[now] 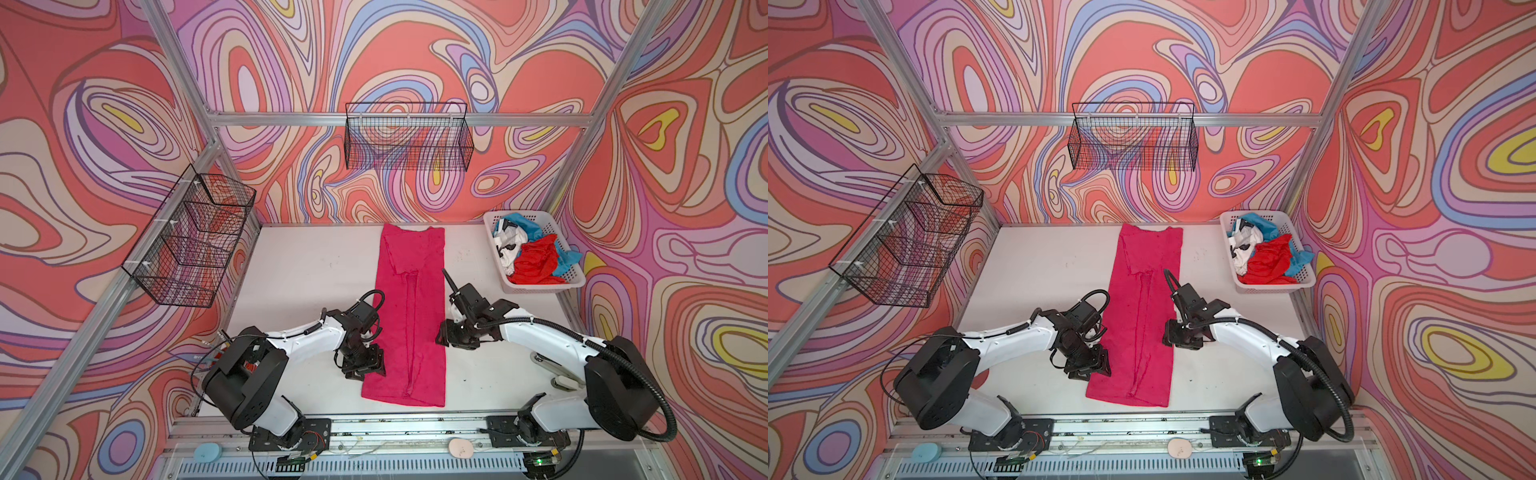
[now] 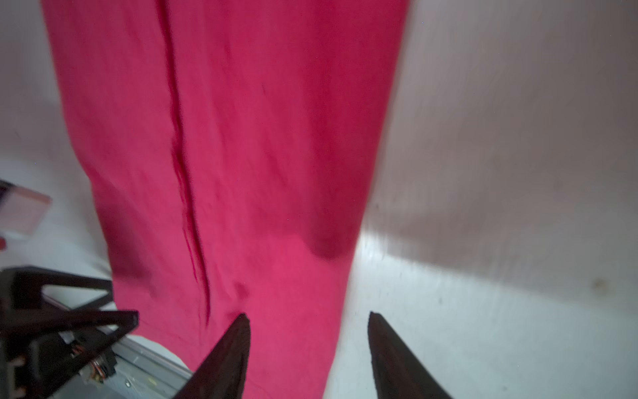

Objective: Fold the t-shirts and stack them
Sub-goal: 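Move both grippers to the strip's near end and grasp its corners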

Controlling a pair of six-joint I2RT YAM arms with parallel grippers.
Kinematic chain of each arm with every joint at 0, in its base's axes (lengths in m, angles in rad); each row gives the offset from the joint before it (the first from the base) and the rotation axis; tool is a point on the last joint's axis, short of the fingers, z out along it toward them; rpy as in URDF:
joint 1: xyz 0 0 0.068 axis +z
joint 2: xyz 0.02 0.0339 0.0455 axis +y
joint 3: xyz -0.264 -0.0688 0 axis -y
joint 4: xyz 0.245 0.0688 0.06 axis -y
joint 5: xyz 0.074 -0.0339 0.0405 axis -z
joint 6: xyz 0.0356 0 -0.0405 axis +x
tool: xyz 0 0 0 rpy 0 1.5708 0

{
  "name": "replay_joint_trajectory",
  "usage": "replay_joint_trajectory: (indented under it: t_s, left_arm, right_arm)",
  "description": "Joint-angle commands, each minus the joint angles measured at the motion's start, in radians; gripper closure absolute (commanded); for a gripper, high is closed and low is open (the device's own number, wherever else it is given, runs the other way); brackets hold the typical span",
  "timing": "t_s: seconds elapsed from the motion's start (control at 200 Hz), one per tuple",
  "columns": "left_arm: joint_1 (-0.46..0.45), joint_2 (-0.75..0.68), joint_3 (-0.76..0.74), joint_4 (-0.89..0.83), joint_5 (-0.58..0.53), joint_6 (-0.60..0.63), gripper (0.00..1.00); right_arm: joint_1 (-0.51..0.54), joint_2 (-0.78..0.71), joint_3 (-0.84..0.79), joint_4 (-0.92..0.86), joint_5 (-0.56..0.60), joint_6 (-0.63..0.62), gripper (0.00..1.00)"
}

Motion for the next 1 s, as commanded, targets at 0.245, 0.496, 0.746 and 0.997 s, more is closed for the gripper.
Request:
replay_joint_trajectory:
  t_s: [0.245,0.496,0.746,0.997]
  left_arm:
    - [-0.031,-0.082,-0.128,0.063,0.011,-0.063,0.37]
    - [-0.044,-0.082,-0.158,0.096,0.017,-0.057,0.41]
    - [-0.046,-0.114,-0.183,0.075,0.015,-0.056,0.42]
    - [-0.046,-0.238,-0.214,0.022,-0.043,-0.094,0.42]
  right_arm:
    - [0.265,-0.161,-0.197,-0.006,-0.05,0.356,0.45]
    - [0.361,-0.161,-0.251,0.083,-0.029,0.465,0.48]
    - [0.374,-0.167,-0.266,0.091,-0.003,0.484,0.68]
    - [0.377,-0.194,-0.269,0.065,0.006,0.488,0.97]
